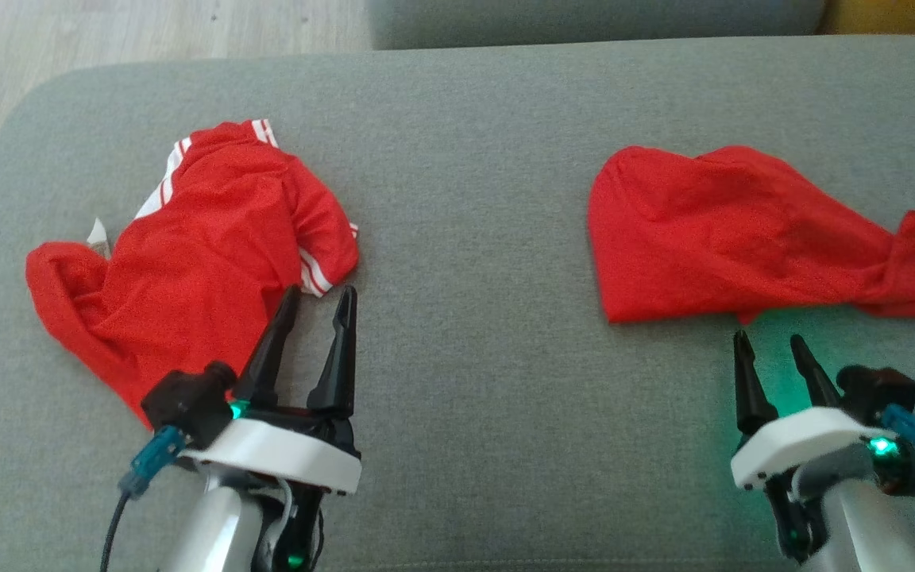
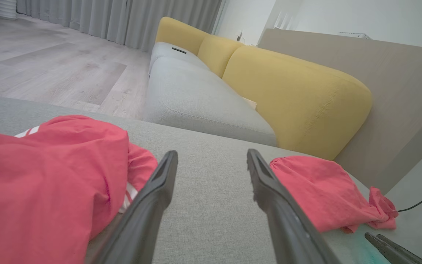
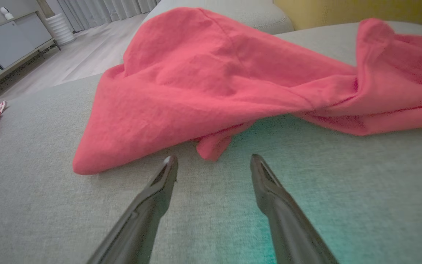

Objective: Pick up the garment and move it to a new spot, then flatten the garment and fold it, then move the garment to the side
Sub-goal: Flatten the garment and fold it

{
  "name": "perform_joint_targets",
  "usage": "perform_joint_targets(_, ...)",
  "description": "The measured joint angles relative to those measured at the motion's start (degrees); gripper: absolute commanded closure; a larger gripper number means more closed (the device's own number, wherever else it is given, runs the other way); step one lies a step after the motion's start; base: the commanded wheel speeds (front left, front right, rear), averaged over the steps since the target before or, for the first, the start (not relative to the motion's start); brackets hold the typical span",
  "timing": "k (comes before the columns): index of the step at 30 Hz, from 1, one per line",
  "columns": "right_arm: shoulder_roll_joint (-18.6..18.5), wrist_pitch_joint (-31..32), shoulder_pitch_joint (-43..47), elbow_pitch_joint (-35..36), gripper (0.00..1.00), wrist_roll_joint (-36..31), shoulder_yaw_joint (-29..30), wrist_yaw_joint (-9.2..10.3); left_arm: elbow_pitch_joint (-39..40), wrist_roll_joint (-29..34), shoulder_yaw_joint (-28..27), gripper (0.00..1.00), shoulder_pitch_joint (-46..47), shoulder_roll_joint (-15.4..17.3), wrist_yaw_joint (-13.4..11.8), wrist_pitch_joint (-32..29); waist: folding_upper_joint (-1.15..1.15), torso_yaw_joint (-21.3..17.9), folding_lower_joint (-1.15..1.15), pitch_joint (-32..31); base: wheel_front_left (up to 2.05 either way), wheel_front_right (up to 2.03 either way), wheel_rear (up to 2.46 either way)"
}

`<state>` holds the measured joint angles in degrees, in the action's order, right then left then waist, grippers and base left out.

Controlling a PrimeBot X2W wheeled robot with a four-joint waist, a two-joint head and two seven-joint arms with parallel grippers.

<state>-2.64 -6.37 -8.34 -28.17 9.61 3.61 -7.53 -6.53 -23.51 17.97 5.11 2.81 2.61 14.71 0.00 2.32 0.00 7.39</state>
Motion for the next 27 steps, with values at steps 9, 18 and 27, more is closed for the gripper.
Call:
perform_joint_targets(9, -0.01, -1.93, -8.11, -10.74, 0.0, 1.44, 1.56, 0.0, -0.36, 0.24, 0.27, 0.0, 1.62, 0.0, 0.42, 0.0, 0.0, 1.97, 0.0, 2.33, 0.0, 0.0, 0.0)
perform_joint_targets(18, -0.07, -4.05, -14.06, -19.03, 1.0, 0.81, 0.78, 0.0, -0.58, 0.25, 0.14, 0.0, 2.22, 0.0, 0.35, 0.0, 0.0, 2.12, 0.0, 3.21, 0.0, 0.0, 0.0)
perform_joint_targets(27, -0.09, -5.8, -13.92, -13.86, 1.0, 0.8, -4.13, 0.0, -0.89, 0.31, -0.41, 0.0, 2.15, 0.0, 0.18, 0.0, 0.0, -0.88, 0.0, 0.34, 0.0, 0.0, 0.0)
